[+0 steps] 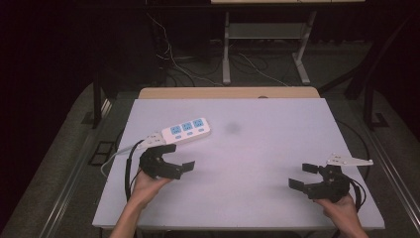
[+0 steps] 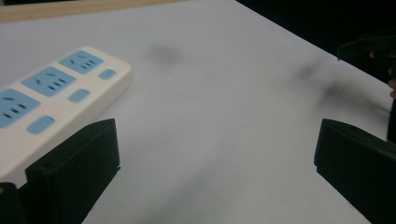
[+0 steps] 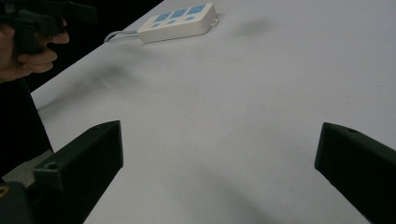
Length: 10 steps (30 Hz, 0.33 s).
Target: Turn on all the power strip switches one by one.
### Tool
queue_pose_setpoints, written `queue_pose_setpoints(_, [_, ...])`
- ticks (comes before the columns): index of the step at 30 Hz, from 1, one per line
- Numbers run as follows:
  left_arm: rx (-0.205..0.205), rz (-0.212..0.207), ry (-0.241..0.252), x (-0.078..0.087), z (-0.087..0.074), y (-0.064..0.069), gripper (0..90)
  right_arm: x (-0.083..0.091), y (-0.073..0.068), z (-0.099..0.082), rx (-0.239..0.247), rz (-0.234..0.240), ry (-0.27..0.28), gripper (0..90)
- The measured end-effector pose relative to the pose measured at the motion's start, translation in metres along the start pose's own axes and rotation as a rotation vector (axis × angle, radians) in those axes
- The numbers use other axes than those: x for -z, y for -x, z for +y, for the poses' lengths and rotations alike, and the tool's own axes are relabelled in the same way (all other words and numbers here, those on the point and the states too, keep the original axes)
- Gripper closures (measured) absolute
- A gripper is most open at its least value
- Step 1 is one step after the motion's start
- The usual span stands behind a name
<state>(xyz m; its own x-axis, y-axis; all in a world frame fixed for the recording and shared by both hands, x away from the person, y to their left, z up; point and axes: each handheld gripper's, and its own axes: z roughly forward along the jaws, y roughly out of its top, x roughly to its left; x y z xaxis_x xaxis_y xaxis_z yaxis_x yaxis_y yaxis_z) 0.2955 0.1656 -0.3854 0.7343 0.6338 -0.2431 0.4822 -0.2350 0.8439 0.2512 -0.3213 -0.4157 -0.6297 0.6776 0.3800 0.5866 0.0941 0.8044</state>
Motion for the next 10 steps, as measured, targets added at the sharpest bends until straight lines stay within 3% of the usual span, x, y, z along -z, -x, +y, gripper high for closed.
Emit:
queue_pose_setpoints(4, [-0.008,-0.005,0.004,0.003,-0.014,0.009,0.0,0.000,-0.001,0.000,0.000,-0.002,-0.002,0.9])
queue_pose_setpoints(10, [-0.004,-0.011,0.020,0.004,-0.027,0.013,0.0,-0.002,-0.001,0.000,0.007,-0.003,-0.010,0.9])
